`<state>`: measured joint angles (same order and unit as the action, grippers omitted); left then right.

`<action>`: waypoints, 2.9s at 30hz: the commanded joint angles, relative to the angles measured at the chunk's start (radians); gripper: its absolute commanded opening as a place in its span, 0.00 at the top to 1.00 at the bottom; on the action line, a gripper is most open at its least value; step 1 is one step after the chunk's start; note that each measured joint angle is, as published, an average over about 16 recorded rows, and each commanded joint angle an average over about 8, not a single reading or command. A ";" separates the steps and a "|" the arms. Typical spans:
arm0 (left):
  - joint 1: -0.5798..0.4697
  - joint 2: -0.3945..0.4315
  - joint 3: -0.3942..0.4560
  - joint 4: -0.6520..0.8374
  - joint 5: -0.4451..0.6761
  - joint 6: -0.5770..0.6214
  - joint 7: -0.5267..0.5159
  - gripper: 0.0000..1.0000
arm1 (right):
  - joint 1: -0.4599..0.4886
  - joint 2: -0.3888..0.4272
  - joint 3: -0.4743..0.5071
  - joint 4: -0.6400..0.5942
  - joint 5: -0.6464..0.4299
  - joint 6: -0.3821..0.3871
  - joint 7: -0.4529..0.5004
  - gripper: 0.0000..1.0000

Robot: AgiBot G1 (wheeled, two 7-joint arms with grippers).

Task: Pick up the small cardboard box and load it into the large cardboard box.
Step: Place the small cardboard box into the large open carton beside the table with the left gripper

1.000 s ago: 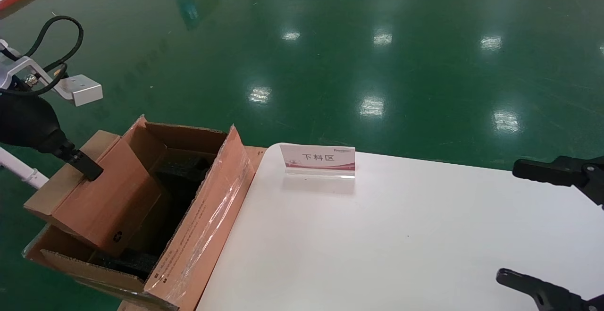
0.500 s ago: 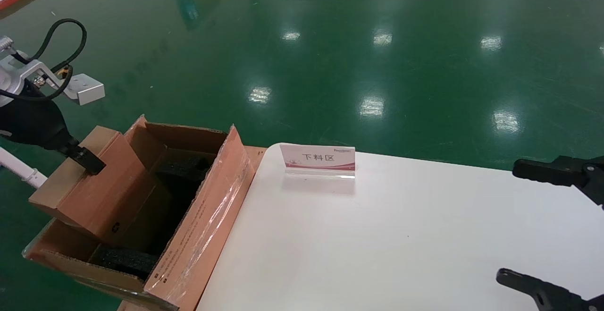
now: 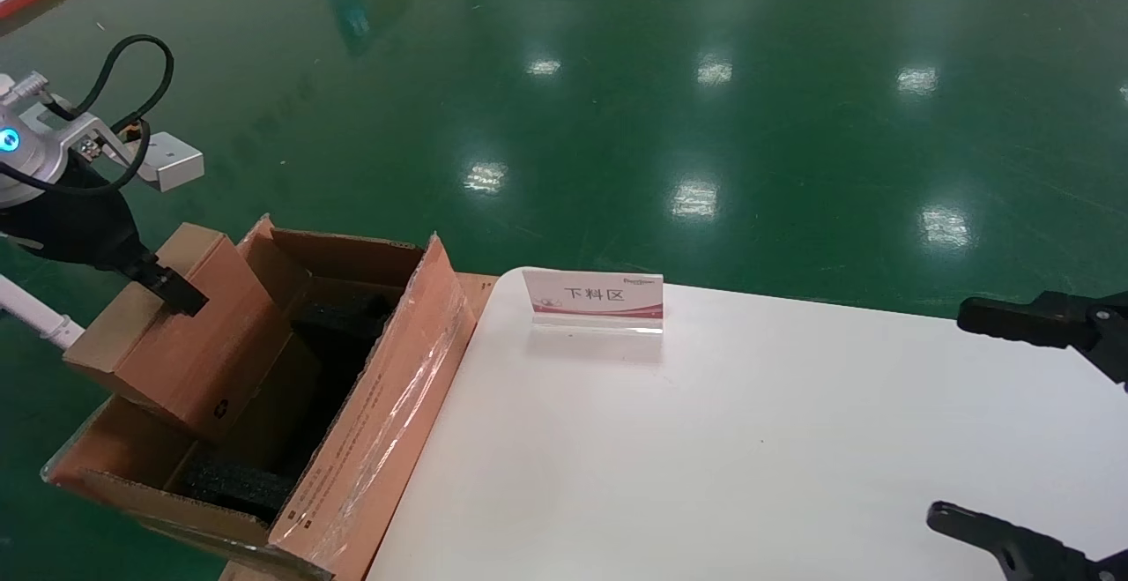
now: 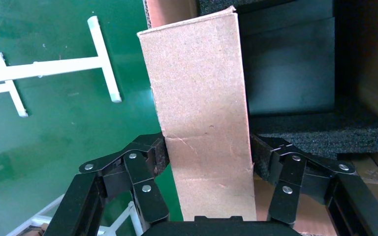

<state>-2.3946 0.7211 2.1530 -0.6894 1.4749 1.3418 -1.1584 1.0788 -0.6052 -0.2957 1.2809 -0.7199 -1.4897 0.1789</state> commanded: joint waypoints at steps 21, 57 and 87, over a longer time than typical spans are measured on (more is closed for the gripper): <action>0.078 0.010 0.015 -0.004 0.020 -0.071 -0.041 1.00 | 0.000 0.000 -0.001 0.000 0.001 0.001 -0.001 0.00; 0.151 0.052 0.026 0.056 0.019 -0.080 -0.048 0.00 | 0.000 0.001 -0.002 0.000 0.002 0.001 -0.001 0.00; 0.119 0.045 0.013 0.019 0.019 -0.098 -0.027 0.00 | 0.000 0.001 -0.003 -0.001 0.002 0.001 -0.001 0.00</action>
<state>-2.2897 0.7575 2.1595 -0.6936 1.4912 1.2342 -1.1840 1.0793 -0.6041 -0.2983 1.2803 -0.7179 -1.4884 0.1775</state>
